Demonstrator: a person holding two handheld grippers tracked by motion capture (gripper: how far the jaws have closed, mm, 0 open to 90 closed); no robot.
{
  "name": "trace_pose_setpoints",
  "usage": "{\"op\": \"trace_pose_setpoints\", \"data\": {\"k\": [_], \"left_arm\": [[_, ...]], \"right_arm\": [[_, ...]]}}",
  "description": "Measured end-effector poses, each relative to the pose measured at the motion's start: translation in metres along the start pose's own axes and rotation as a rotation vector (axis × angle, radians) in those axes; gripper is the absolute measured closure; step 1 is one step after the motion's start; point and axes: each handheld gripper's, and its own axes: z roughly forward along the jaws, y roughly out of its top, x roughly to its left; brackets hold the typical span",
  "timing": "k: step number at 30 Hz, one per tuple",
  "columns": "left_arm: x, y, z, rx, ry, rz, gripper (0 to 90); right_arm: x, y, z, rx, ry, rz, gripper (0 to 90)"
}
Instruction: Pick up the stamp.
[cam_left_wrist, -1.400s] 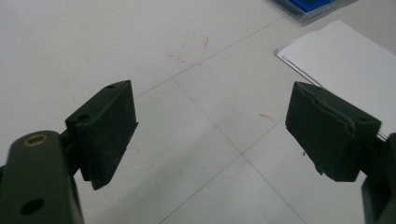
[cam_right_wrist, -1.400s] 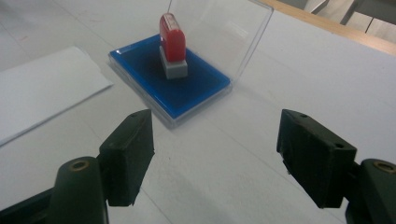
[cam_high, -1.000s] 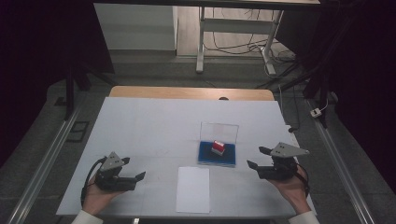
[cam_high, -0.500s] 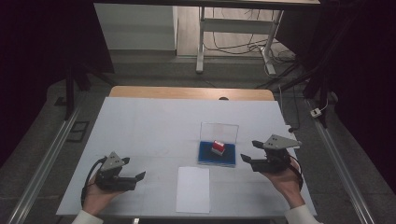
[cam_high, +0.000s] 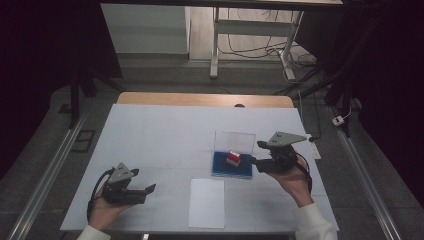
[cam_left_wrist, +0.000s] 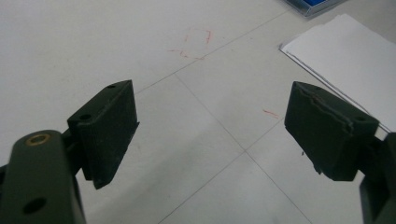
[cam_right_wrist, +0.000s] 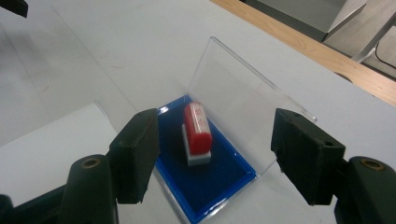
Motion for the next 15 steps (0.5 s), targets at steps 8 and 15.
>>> {"op": "trace_pose_setpoints", "data": {"k": [8, 15], "left_arm": [[-0.001, 0.000, 0.001, 0.004, 0.000, 0.008, 17.3], [-0.001, 0.001, 0.001, 0.001, 0.002, 0.011, 17.4]], "right_arm": [[0.000, 0.003, 0.019, 0.028, 0.016, -0.023, 32.4], [-0.002, 0.003, 0.030, 0.050, 0.040, -0.017, 32.4]]}}
